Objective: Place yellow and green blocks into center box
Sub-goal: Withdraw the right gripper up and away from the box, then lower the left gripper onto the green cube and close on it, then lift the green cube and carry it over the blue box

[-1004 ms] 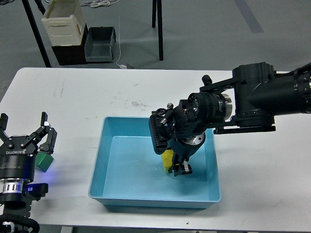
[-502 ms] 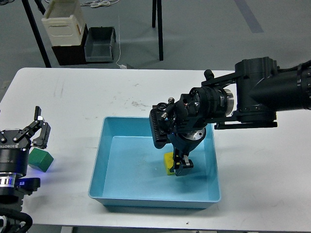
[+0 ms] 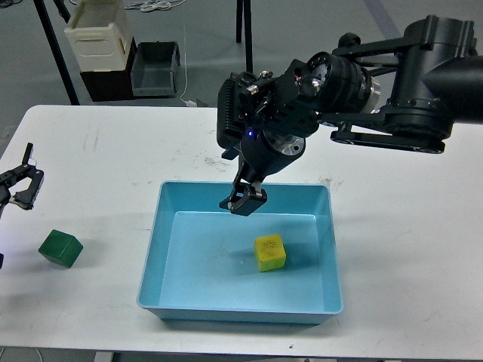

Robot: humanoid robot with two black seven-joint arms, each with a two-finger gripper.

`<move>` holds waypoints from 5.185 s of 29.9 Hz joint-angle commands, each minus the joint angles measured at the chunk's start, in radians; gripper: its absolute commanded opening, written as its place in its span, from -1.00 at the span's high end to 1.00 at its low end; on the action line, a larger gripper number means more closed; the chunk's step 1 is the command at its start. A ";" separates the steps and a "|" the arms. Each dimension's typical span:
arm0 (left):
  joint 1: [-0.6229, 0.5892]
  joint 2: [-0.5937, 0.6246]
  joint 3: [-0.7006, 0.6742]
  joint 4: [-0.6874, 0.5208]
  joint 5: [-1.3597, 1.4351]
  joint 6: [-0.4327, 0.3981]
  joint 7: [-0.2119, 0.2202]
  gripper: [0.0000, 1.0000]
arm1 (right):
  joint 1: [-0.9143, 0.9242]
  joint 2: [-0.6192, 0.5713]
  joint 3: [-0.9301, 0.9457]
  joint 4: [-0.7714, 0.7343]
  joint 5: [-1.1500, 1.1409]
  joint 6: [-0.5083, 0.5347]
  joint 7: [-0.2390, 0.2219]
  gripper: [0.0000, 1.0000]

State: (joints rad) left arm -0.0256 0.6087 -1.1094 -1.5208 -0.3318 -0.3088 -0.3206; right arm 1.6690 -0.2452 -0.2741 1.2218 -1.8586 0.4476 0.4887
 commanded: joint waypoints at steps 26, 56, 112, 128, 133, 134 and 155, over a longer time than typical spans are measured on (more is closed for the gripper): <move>-0.362 0.236 -0.007 0.315 0.756 0.080 -0.116 -1.00 | -0.498 -0.141 0.847 -0.062 0.332 -0.009 0.000 -0.97; -0.511 0.453 0.282 0.097 2.178 -0.098 -0.168 -0.99 | -1.072 -0.335 1.322 0.076 0.924 -0.244 -0.042 -0.99; -0.769 0.299 0.870 0.317 2.513 -0.180 -0.168 -1.00 | -1.506 -0.355 1.549 0.200 1.228 -0.254 -0.136 -0.99; -0.769 0.241 0.876 0.381 2.446 -0.180 -0.168 -0.79 | -1.513 -0.358 1.563 0.200 1.228 -0.253 -0.136 -0.99; -0.767 0.240 0.879 0.395 2.446 -0.180 -0.168 -0.67 | -1.513 -0.358 1.563 0.200 1.228 -0.253 -0.136 -0.99; -0.767 0.240 0.879 0.398 2.447 -0.180 -0.168 -0.61 | -1.513 -0.358 1.563 0.200 1.228 -0.253 -0.136 -0.99; -0.787 0.266 0.878 0.419 2.406 -0.047 -0.168 0.73 | -1.506 -0.356 1.615 0.200 1.228 -0.253 -0.136 -0.99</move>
State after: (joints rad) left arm -0.7953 0.8609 -0.2259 -1.1067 2.0949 -0.3994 -0.4887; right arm 0.1619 -0.6013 1.3202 1.4217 -0.6305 0.1948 0.3529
